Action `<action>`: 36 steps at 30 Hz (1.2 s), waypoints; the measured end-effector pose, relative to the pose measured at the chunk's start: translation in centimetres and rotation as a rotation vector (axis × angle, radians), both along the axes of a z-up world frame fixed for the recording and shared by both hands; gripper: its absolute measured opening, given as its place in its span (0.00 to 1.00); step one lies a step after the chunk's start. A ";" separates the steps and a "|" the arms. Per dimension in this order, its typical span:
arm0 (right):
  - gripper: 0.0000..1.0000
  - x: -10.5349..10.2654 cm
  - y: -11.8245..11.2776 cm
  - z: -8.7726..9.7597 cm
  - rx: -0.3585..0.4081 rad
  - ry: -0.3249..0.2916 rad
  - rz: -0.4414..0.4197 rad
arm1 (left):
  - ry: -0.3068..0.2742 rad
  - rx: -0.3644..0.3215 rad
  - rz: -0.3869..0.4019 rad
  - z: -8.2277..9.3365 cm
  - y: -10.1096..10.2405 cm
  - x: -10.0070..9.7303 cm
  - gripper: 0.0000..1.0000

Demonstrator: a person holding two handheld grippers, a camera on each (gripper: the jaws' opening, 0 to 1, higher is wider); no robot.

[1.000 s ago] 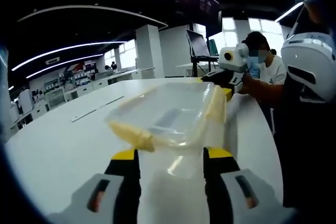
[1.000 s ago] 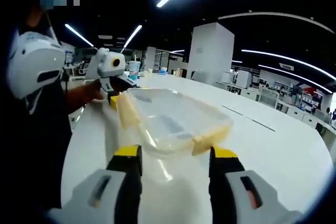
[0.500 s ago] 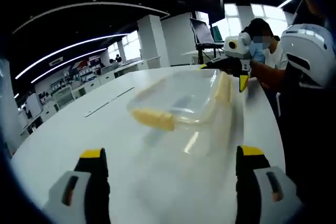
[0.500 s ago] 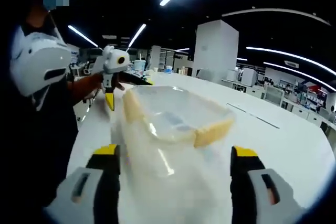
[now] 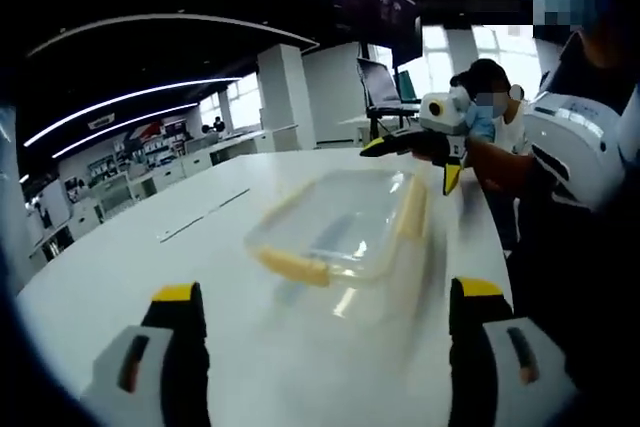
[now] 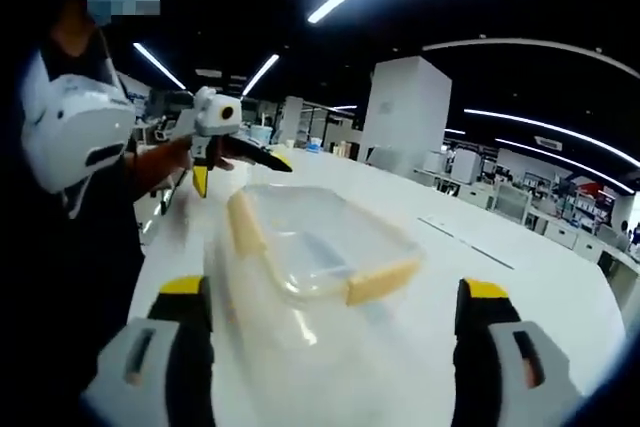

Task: Snap each plastic latch of the storage box into its locked position after aligning the lid with the box until every specified latch is closed and the lid sits flush.

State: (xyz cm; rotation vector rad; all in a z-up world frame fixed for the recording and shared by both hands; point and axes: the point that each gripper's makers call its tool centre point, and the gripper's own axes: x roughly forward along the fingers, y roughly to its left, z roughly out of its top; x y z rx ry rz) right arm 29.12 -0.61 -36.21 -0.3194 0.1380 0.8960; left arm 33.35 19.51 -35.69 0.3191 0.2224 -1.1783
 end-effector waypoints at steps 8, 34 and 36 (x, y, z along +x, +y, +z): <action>1.00 0.5 -0.6 3.8 -0.044 -0.047 -0.003 | -0.030 0.064 -0.002 3.3 -0.2 0.4 1.00; 1.00 2.4 2.9 12.1 -0.354 -0.074 0.132 | -0.181 0.392 -0.160 11.9 -3.9 0.1 1.00; 1.00 2.4 3.1 13.3 -0.357 -0.070 0.142 | -0.179 0.446 -0.162 11.8 -3.7 0.3 1.00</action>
